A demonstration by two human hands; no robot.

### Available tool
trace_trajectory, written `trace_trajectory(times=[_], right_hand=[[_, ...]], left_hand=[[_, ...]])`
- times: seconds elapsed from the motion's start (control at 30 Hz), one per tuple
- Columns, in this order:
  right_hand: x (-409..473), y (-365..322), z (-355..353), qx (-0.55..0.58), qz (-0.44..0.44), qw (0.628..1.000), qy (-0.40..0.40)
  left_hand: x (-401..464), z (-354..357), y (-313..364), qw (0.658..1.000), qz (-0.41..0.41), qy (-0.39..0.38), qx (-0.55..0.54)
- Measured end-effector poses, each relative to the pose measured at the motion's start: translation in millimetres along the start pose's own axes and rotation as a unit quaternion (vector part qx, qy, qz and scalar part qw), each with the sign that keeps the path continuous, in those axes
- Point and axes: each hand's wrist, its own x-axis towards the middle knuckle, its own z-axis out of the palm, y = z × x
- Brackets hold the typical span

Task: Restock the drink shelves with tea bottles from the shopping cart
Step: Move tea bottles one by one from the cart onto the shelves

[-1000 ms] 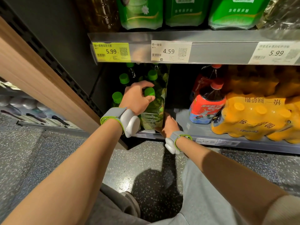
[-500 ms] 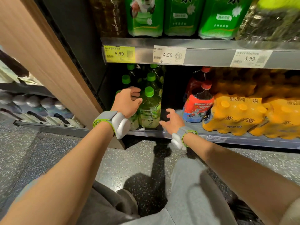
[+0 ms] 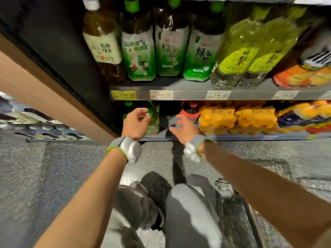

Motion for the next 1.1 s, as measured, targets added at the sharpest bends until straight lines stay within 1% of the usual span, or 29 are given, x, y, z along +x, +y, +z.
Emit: trace_trajectory(times=[0.03,0.13,0.17,0.23,0.3,0.37,0.5,0.6,0.67,0.73,0.8,0.83,0.87,0.97,1.0,1.1], right_hand=[[-4,-3,-3,0.000,-0.002,1.000,0.012],[-73,-46,-65,0.017,0.014,1.000,0.021],[-79,-50,-65,0.018,0.009,1.000,0.024],[-119,-70,-101,0.036,0.011,0.998,0.040],[-162,-85,-135,0.061,0.011,0.996,0.061],[-205,-99,-170,0.057,0.012,0.996,0.068],[-277,-104,-231,0.063,0.014,0.995,0.074],[-317,-95,-259,0.052,0.036,0.992,0.109],[-337,-87,-271,0.063,0.033,0.987,0.143],[-364,-75,-289,0.072,0.044,0.980,0.181],[-392,-60,-302,0.086,0.059,0.974,0.202],[-406,-49,-310,0.091,0.060,0.968,0.224],[-427,-34,-317,0.106,0.076,0.956,0.264],[-450,3,-323,0.136,0.104,0.918,0.359],[-461,13,-328,0.146,0.125,0.910,0.367],[-496,54,-339,0.136,0.189,0.911,0.339]], left_hand=[[-5,0,6,1.000,-0.004,0.001,0.001],[-60,-18,77,1.000,-0.017,-0.013,0.009],[-66,-21,83,1.000,-0.022,-0.006,0.010],[-97,-29,123,1.000,-0.018,-0.014,0.015],[-132,-31,159,1.000,-0.017,-0.022,0.002],[-167,-29,192,0.999,-0.014,-0.034,-0.009],[-227,-12,241,0.995,-0.024,-0.084,-0.057],[-258,5,263,0.989,-0.021,-0.117,-0.088],[-280,13,275,0.985,-0.020,-0.135,-0.109],[-302,22,288,0.979,-0.011,-0.165,-0.115],[-321,31,293,0.975,-0.004,-0.191,-0.112],[-330,37,297,0.972,0.000,-0.206,-0.113],[-343,49,306,0.967,0.011,-0.235,-0.101],[-355,70,323,0.962,0.039,-0.259,-0.078],[-362,80,329,0.959,0.049,-0.271,-0.070],[-383,122,345,0.944,0.070,-0.318,-0.052]])
